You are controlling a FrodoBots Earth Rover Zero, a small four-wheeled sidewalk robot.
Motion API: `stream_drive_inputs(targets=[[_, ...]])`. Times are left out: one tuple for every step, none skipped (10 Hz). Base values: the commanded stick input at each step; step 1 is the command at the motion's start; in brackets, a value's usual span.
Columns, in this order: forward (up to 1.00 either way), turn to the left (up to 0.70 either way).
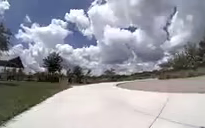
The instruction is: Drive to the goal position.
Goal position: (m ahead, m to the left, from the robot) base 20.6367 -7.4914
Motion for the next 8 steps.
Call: stream_drive_inputs(targets=[[0.70,0.00],[0.70,0.00],[0.70,0.00],[0.70,0.00],[0.70,0.00],[0.70,0.00],[0.70,0.00],[0.70,0.00]])
